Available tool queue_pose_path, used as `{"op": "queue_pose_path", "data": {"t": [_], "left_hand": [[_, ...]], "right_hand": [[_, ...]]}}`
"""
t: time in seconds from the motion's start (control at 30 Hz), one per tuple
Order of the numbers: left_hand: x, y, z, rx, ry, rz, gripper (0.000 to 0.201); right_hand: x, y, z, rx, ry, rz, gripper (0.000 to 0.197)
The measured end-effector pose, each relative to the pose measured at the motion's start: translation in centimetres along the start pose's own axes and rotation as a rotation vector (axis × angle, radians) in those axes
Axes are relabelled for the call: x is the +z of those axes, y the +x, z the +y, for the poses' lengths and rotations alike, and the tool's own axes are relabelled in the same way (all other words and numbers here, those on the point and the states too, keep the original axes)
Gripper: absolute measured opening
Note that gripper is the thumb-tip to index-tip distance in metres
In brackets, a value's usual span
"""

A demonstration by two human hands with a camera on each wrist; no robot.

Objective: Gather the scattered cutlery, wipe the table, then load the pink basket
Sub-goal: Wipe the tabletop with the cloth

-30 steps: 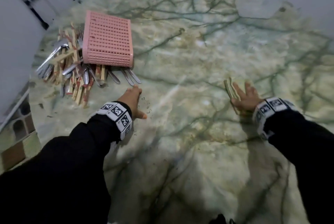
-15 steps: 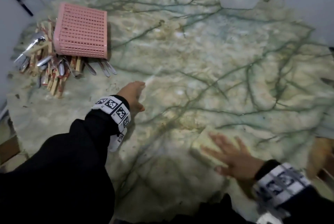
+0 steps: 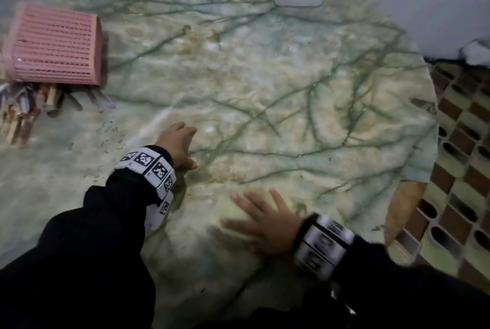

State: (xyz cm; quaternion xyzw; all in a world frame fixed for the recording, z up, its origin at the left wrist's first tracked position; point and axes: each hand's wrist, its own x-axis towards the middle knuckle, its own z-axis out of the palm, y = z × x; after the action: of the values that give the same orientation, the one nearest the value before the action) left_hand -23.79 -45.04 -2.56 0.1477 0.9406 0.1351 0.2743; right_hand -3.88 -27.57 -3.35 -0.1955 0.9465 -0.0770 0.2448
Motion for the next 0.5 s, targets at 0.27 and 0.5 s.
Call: {"op": "queue_pose_path", "data": {"t": [0.27,0.5], "left_hand": [[-0.3,0.2,1.0,-0.060,0.021,0.034,0.090],[-0.8,-0.2,1.9,-0.087,0.040,0.043,0.089]], "right_hand": [[-1.1,-10.8,20.9,0.731,0.276,-0.038,0.085],[-3.9,0.8,13.0,0.509,0.168,0.049,0.064]]}}
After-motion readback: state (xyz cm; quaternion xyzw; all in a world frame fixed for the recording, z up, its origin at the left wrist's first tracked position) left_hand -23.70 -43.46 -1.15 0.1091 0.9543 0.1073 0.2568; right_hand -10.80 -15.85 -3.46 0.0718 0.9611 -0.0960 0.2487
